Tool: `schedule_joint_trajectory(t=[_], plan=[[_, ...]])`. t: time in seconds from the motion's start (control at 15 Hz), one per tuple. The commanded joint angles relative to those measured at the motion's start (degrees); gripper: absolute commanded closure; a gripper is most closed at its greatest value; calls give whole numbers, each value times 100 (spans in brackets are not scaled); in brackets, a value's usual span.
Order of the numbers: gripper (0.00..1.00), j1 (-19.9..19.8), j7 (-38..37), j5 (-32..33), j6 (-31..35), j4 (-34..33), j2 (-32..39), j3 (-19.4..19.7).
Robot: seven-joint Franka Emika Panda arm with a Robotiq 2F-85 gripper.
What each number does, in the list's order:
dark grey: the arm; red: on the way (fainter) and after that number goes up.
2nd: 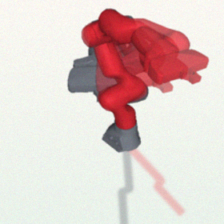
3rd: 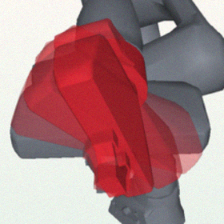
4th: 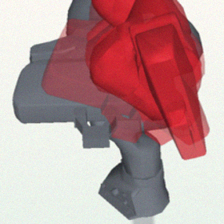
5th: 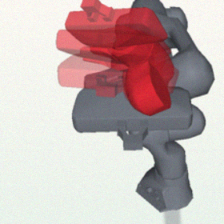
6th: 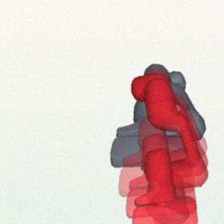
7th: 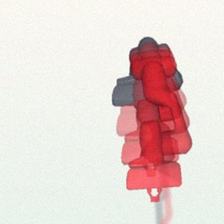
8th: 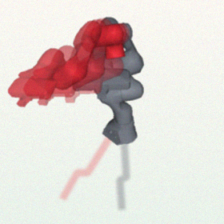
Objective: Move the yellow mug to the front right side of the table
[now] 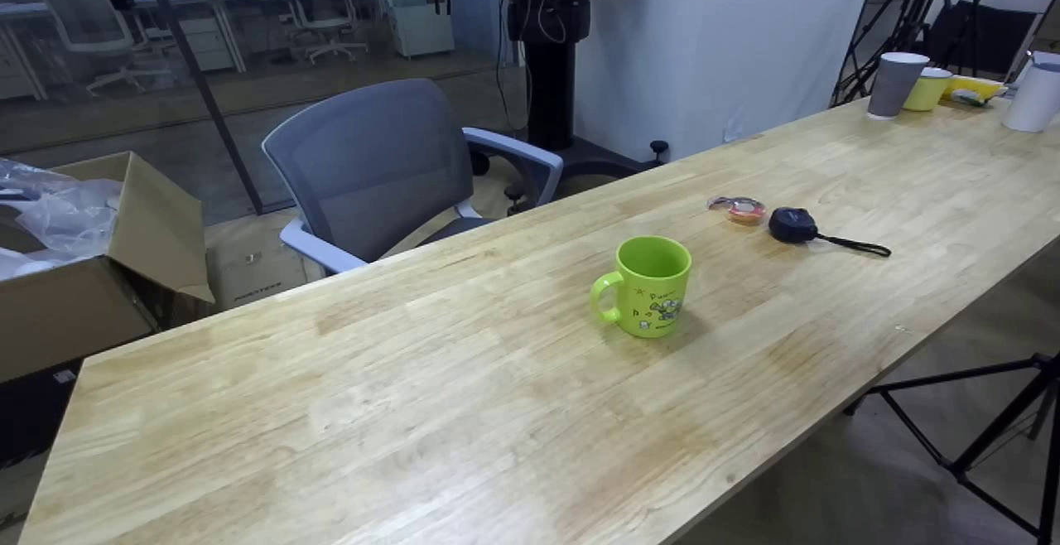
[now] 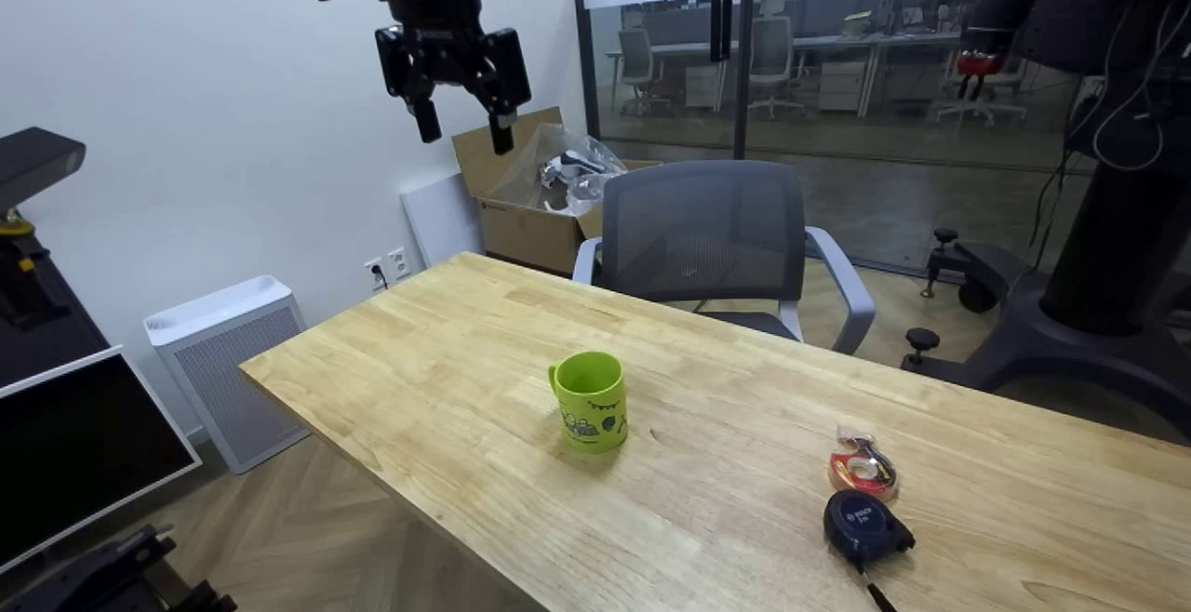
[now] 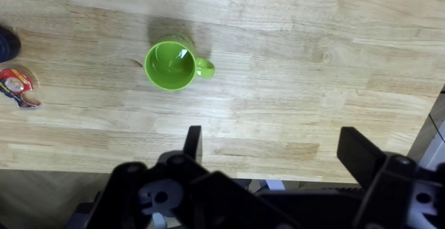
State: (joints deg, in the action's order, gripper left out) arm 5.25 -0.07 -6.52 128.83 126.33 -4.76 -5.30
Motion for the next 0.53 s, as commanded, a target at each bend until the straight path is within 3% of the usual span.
schedule_joint_trajectory(t=[0.0, 0.47], plan=[[0, -62, -101, 293, -67, -700, 777, 45], [0, -187, -90, 374, -119, -1103, 1447, 199]])
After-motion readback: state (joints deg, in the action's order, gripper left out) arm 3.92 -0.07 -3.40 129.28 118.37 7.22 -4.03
